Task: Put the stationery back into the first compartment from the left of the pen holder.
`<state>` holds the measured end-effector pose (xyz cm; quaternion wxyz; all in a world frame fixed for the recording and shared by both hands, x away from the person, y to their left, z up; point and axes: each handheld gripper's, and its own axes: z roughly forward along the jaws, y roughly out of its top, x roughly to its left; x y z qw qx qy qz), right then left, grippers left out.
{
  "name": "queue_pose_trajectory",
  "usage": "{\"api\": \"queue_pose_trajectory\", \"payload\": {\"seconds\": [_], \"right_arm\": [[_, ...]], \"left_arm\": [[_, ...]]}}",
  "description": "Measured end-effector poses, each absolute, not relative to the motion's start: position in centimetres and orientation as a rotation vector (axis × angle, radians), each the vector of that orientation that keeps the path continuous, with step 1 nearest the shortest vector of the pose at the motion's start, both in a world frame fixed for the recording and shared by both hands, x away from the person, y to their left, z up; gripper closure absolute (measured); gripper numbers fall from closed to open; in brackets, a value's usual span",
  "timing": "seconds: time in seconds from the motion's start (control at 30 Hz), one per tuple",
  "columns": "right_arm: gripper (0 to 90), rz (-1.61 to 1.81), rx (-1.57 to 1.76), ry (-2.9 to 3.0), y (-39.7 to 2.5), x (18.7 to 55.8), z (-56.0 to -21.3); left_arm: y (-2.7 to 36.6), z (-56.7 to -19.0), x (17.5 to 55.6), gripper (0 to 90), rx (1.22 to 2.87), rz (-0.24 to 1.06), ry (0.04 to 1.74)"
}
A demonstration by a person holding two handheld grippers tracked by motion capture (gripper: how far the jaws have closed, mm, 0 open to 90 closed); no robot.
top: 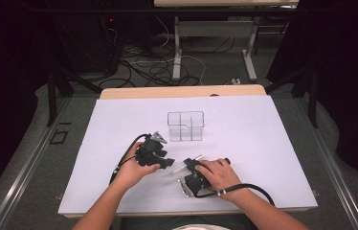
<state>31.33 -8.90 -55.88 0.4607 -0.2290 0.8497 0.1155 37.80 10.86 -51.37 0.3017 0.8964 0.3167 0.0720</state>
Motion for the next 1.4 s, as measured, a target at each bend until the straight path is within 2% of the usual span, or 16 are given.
{"api": "queue_pose_trajectory", "payload": {"seconds": [0.17, 0.33, 0.53, 0.77, 0.83, 0.97, 1.4], "right_arm": [[79.0, 0.304, -0.548, 2.09, -8.9, 31.3, -55.8], [79.0, 0.327, -0.542, 2.077, -9.0, 31.4, -55.7], [78.9, 0.359, -0.503, 2.075, -9.1, 31.5, -55.7], [78.9, 0.503, -0.332, 2.064, -9.7, 32.3, -55.8], [78.8, 0.548, -0.281, 2.063, -9.8, 32.6, -55.7], [78.8, 0.695, -0.175, 2.066, -10.1, 33.6, -55.3], [78.8, 1.016, 0.072, 2.088, -8.6, 34.6, -54.1]], "left_arm": [[11.7, -51.9, 38.0, 40.0, 2.397, 0.255, 0.867], [12.6, -52.2, 38.3, 38.6, 2.36, 0.295, 0.923], [13.6, -52.4, 38.6, 35.7, 2.29, 0.259, 1.013], [14.5, -52.6, 38.8, 15.4, 2.222, 0.286, 1.088], [14.8, -52.6, 38.9, 14.2, 2.206, 0.289, 1.101], [15.1, -52.8, 38.9, 1.1, 2.178, 0.299, 1.127], [16.5, -53.2, 39.1, 0.3, 2.126, 0.323, 1.171]]}}
